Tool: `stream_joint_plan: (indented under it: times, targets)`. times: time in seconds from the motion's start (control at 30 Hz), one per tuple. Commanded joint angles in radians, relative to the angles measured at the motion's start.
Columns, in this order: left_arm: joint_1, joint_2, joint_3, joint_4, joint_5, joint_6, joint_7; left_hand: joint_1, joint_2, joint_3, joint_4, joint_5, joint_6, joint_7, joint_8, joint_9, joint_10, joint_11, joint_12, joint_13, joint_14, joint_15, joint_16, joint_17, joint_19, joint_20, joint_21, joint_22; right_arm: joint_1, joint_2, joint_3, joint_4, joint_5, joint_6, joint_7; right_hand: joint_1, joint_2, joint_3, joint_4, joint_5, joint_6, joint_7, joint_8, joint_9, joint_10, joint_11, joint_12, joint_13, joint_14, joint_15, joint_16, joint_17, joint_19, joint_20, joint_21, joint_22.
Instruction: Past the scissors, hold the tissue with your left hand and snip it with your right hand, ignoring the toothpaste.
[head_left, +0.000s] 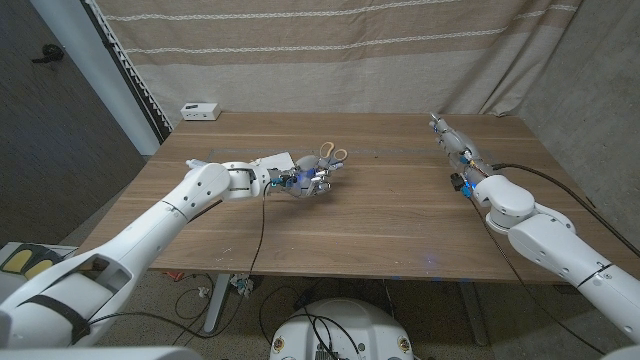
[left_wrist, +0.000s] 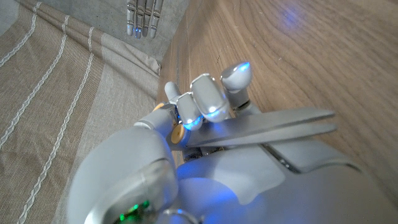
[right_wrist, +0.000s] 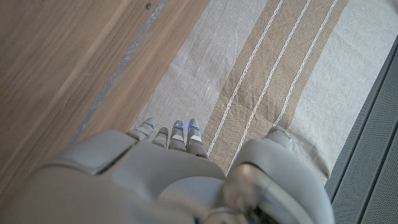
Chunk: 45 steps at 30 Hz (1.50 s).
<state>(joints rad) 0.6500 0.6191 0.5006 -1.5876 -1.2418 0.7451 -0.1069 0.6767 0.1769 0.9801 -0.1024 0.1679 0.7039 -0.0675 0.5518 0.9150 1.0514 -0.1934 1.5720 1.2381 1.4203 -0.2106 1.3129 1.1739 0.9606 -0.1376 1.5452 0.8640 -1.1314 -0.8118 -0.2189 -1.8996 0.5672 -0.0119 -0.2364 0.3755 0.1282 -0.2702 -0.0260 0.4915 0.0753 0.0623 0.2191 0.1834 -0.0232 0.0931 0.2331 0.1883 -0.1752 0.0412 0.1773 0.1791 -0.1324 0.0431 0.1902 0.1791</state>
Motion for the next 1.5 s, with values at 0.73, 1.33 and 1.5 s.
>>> stream_joint_plan:
  times: [0.73,1.33,1.5]
  targets:
    - [-0.077,-0.011,0.102,-0.016,0.141,0.004,-0.228,0.007,0.000,0.003,-0.019,0.005,0.078,0.021,0.030,-0.019,0.038,-0.002,0.006,0.005,0.001,0.001,0.030,0.008,0.024,-0.075,0.013,0.026,-0.052,-0.088,0.034,-0.143,-0.101,-0.112,-0.046,0.105,0.041,0.055,-0.036,-0.001,0.081,-0.086,0.024,0.008,-0.002,-0.108,0.000,0.007,-0.055,-0.023,0.008,0.003,-0.007,-0.001,0.009,0.004]
    - [-0.127,-0.019,0.150,0.013,0.182,0.027,-0.349,0.012,0.003,0.003,-0.030,0.006,0.099,0.033,0.049,-0.010,0.042,-0.001,0.006,0.005,0.003,0.001,0.053,0.011,0.028,-0.075,0.010,0.030,-0.051,-0.125,0.043,-0.203,-0.144,-0.182,-0.037,0.271,0.069,0.167,-0.091,0.028,0.171,-0.143,0.042,0.011,0.009,-0.218,-0.003,0.005,-0.037,-0.064,0.011,0.001,0.020,-0.014,0.014,0.003]
    - [-0.130,-0.023,0.154,0.012,0.192,0.027,-0.355,0.012,0.003,0.002,-0.029,0.005,0.100,0.036,0.050,-0.011,0.045,0.000,0.006,0.005,0.002,0.001,0.056,0.009,0.029,-0.074,0.010,0.034,-0.045,-0.139,0.040,-0.215,-0.151,-0.198,-0.023,0.301,0.069,0.188,-0.098,0.033,0.178,-0.151,0.041,0.011,0.001,-0.209,-0.007,0.005,-0.044,-0.066,0.009,0.001,0.016,-0.018,0.012,0.003]
